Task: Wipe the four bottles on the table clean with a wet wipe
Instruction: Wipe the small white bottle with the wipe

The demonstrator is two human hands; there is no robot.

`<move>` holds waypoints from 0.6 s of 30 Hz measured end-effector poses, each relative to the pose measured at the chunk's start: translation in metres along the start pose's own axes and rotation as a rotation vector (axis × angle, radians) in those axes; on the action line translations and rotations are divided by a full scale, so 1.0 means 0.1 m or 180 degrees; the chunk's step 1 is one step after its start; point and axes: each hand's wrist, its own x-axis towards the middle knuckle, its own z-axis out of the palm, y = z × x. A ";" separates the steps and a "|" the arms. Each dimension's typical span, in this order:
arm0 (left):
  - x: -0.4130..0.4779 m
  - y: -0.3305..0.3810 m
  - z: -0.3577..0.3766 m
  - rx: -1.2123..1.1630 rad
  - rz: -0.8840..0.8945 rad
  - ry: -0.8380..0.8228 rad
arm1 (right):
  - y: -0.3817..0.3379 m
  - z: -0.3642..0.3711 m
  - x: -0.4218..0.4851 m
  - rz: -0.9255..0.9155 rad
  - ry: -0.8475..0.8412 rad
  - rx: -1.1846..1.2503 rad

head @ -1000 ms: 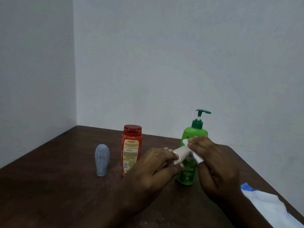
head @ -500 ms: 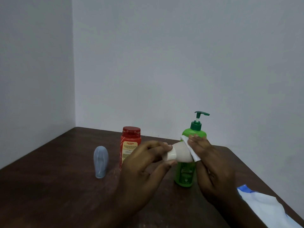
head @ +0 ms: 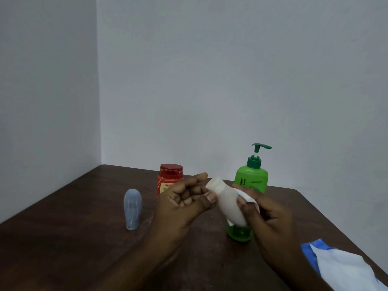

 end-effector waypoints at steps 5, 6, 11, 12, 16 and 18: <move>-0.06 -0.07 0.01 0.0392 -0.0353 -0.0200 | 0.03 0.15 0.00 0.1136 0.0104 0.1535; -0.07 -0.09 0.01 0.0454 -0.0406 -0.0188 | 0.06 0.17 -0.01 0.1236 0.0042 0.1641; -0.05 -0.10 0.02 0.0197 -0.0575 -0.0085 | 0.15 0.19 0.00 0.1710 -0.0092 0.2008; -0.04 -0.09 0.02 0.0056 -0.0642 -0.0063 | 0.15 0.19 0.00 0.1805 -0.0127 0.2119; 0.02 -0.07 0.03 -0.0427 -0.0854 0.0017 | 0.16 0.18 -0.01 0.2163 -0.0320 0.2362; 0.04 -0.06 0.01 -0.0558 -0.0888 -0.0011 | 0.19 0.17 -0.01 0.2255 -0.0314 0.2399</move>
